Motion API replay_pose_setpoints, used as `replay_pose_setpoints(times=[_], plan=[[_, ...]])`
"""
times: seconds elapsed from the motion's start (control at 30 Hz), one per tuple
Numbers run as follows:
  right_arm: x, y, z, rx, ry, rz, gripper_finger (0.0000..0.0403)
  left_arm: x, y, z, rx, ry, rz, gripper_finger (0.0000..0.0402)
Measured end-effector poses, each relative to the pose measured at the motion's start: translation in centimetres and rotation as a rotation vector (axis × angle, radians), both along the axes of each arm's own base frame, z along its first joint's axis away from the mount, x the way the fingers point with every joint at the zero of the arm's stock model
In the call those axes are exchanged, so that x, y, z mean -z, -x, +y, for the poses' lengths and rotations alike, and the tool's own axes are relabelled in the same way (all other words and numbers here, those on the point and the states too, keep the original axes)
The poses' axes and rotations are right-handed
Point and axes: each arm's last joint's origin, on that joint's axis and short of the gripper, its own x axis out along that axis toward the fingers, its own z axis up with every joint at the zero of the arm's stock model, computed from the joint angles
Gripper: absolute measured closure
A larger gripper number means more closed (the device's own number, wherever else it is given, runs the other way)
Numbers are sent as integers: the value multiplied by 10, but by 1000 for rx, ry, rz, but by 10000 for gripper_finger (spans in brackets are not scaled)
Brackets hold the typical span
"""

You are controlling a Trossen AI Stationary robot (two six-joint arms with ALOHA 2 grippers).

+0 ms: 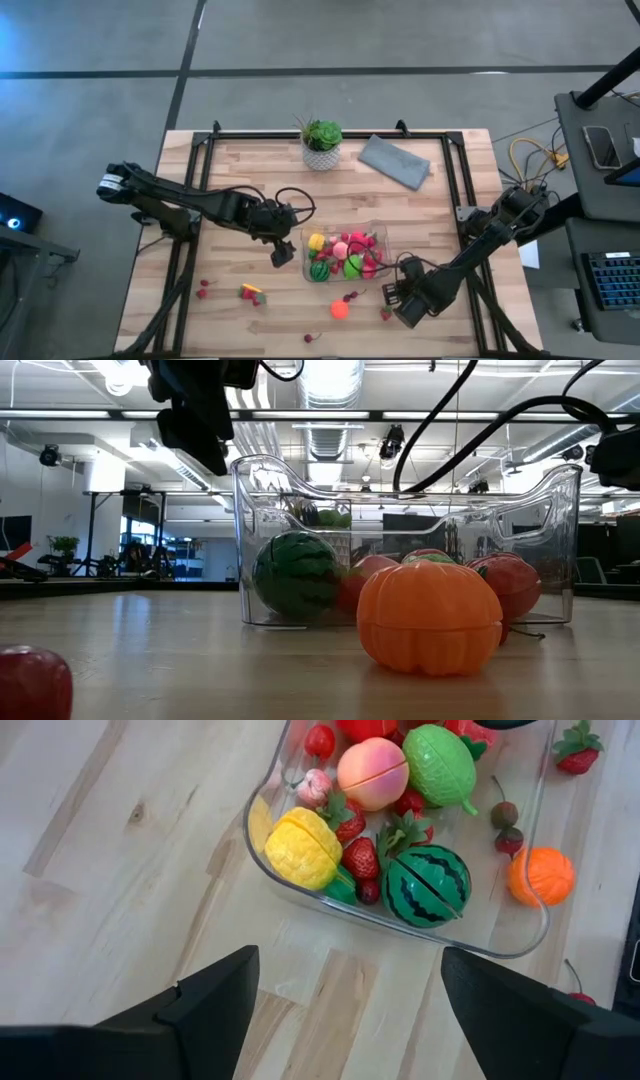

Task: Pick and placing Produce into tupperware
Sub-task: Put the cherry into the transparent bin

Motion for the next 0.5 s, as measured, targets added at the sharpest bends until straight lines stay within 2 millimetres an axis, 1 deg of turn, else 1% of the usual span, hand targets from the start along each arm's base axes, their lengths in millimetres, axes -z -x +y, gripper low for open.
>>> replay_pose_setpoints(times=[0.2,0.37,0.43,0.5], plan=[[0,0,0,-8,-3,-3,327,0,0,0,0,1,0,103],[-1,-1,2,-11,-6,-9,333,0,0,0,0,1,0,103],[-5,-1,4,-15,-5,-20,333,0,0,0,0,1,-1,103],[-13,-2,7,-20,9,-35,333,0,0,0,0,1,-1,103]])
